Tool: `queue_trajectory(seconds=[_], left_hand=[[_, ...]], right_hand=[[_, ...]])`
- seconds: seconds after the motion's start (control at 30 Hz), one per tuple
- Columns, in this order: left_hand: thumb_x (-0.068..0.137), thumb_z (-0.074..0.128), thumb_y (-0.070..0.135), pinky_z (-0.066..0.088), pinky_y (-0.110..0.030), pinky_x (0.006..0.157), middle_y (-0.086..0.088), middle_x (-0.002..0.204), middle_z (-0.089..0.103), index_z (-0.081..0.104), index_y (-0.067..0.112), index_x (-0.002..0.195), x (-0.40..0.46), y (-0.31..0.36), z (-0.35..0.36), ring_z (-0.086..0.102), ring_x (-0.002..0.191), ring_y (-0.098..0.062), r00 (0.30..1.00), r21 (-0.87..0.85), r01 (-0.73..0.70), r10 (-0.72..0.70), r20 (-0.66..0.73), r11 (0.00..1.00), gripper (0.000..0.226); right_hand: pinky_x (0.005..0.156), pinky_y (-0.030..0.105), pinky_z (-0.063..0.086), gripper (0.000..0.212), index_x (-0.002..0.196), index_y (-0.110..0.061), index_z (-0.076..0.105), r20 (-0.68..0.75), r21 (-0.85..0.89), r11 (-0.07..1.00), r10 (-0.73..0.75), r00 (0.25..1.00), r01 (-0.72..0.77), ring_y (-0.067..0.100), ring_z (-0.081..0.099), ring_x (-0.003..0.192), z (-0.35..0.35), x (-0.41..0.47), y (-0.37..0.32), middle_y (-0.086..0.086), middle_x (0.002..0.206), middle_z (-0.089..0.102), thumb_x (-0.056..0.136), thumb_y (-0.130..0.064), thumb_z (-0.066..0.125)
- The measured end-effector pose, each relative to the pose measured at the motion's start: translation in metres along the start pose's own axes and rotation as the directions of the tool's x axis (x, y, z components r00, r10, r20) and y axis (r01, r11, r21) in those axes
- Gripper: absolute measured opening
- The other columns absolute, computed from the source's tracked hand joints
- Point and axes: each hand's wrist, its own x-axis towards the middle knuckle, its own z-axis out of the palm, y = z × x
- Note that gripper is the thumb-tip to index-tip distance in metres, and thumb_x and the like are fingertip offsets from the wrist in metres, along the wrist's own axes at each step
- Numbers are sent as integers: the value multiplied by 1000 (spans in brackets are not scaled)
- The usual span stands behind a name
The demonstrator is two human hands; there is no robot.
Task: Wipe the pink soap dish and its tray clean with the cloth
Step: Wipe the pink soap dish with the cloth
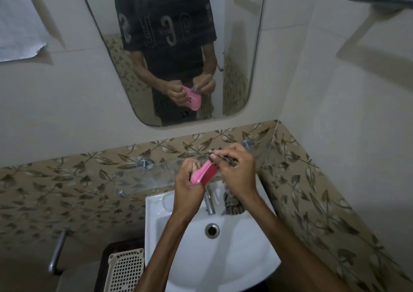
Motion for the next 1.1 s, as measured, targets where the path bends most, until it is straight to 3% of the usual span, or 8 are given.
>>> queue_trajectory(seconds=[0.1, 0.23, 0.4, 0.5, 0.63, 0.8, 0.97, 1.1], left_hand=[[86, 53, -24, 43, -28, 62, -17, 79, 51, 50, 2, 76, 3, 0, -4, 48, 70, -16, 1000, -14, -8, 8, 0, 1000, 29], [86, 64, -18, 40, -34, 64, -21, 83, 50, 47, 0, 74, 0, 4, -6, 45, 73, -19, 999, -16, -29, 30, 26, 999, 28], [86, 61, -4, 42, -38, 63, -21, 83, 51, 53, -2, 83, -2, 2, -11, 47, 73, -22, 999, -66, 2, 1, 43, 998, 8], [83, 70, 4, 38, -38, 62, -23, 87, 49, 49, -2, 80, -4, 2, -10, 44, 74, -22, 1000, -63, -6, 8, 27, 998, 21], [70, 67, 38, 45, -58, 58, -31, 93, 51, 47, -11, 83, -8, 2, -16, 47, 80, -45, 999, -111, -32, 29, -33, 993, 55], [68, 63, 26, 47, -38, 58, -24, 91, 58, 50, -11, 81, -2, 0, -21, 51, 80, -27, 1000, -82, -14, 13, -10, 997, 42], [67, 69, 28, 43, -28, 54, -23, 79, 56, 52, -7, 76, 11, 0, -36, 51, 66, -31, 987, 157, 1, -26, 160, 988, 40], [71, 72, 15, 51, -34, 59, -4, 77, 66, 70, 12, 81, 18, 15, -26, 62, 69, -23, 993, 145, -42, 25, 119, 988, 11]], right_hand=[[76, 20, 56, 9, 96, -14, 80, 160, 23, 960, -281, 946, 281, 8, 66, 88, 14, -26, -7, -5, 95, 67, 87, -13, 81], [74, 15, 53, 9, 98, -10, 81, -22, 42, 996, 77, 997, -76, 2, 66, 88, 2, 3, 2, -2, 98, 68, 89, -11, 81], [72, 15, 54, 7, 95, -14, 80, 150, 47, 980, -199, 969, 194, 6, 65, 85, 16, -22, -1, -10, 96, 64, 88, -14, 81], [80, 15, 55, 8, 93, -16, 80, 71, 195, 966, 156, 985, -167, 2, 70, 92, 8, 10, 11, -3, 101, 73, 87, -12, 83], [77, 29, 62, 12, 100, -4, 78, 338, 415, 729, 433, 836, -545, 21, 76, 86, 8, 23, 28, 13, 98, 80, 92, -13, 77], [68, 35, 66, 24, 99, -9, 79, 525, 605, 392, 459, 717, -694, 24, 75, 75, 4, 22, 30, 19, 95, 76, 79, -22, 83], [77, 29, 59, 7, 89, -25, 80, 304, 441, 835, 205, 930, -328, 15, 74, 86, -6, 27, 8, 1, 93, 79, 86, -19, 82], [84, 22, 58, 16, 94, -30, 78, 295, 234, 971, -119, 948, 49, 10, 72, 94, -2, 14, -18, -9, 97, 75, 87, -16, 81]])
